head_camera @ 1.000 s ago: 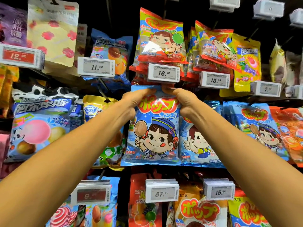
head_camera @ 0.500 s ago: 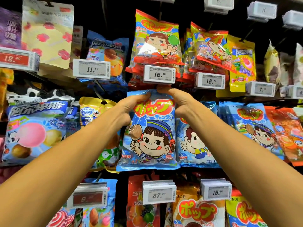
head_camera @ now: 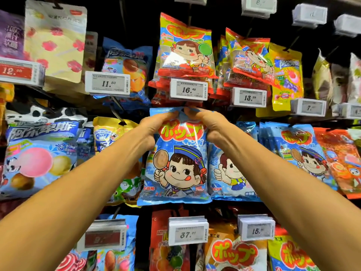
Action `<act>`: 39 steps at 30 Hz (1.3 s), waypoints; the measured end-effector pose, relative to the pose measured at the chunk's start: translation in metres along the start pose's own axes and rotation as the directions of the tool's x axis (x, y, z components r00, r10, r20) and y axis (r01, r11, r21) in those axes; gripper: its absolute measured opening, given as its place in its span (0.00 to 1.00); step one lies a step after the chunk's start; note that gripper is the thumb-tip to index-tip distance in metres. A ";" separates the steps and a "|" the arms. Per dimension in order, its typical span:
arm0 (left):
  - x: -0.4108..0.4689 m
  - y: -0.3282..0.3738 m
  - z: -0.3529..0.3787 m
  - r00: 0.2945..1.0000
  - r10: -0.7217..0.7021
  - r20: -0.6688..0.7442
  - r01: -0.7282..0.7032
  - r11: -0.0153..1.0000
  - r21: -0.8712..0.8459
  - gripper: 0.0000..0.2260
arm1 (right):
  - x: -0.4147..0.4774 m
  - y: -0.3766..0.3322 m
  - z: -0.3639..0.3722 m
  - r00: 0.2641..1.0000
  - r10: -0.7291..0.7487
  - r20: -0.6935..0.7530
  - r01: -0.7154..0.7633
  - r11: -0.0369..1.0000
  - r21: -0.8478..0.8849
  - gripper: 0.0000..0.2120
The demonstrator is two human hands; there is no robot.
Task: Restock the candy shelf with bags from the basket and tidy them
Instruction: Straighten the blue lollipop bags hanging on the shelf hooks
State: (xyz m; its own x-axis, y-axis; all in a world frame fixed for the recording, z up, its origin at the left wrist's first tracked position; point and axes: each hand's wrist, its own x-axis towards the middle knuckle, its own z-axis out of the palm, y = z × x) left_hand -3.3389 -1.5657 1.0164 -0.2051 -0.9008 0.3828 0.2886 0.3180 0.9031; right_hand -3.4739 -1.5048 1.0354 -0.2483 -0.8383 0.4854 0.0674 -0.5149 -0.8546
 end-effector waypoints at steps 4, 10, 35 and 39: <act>-0.001 0.002 0.003 0.999 -0.035 0.014 0.035 0.999 0.002 0.11 | 0.007 0.002 0.000 0.999 0.007 -0.035 -0.007 1.000 -0.005 0.08; 0.002 -0.010 0.004 0.977 -0.207 0.053 0.210 0.976 -0.058 0.11 | 0.031 0.034 -0.004 0.977 -0.100 -0.189 0.076 0.988 -0.132 0.16; -0.035 -0.073 -0.026 0.855 0.441 -0.273 -0.258 0.818 0.514 0.32 | -0.038 0.084 -0.030 0.906 -0.291 -0.307 0.161 0.909 -0.385 0.23; -0.099 -0.095 -0.026 0.814 0.531 -0.233 -0.368 0.784 0.500 0.25 | -0.095 0.106 -0.056 0.907 -0.272 -0.323 0.173 0.937 -0.302 0.12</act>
State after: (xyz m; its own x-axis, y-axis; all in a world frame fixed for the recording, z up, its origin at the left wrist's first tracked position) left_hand -3.3222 -1.5145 0.8874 0.2045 -0.6336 0.7462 -0.1656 0.7289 0.6643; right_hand -3.4973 -1.4697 0.8879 -0.5555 -0.5622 0.6127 -0.2718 -0.5736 -0.7727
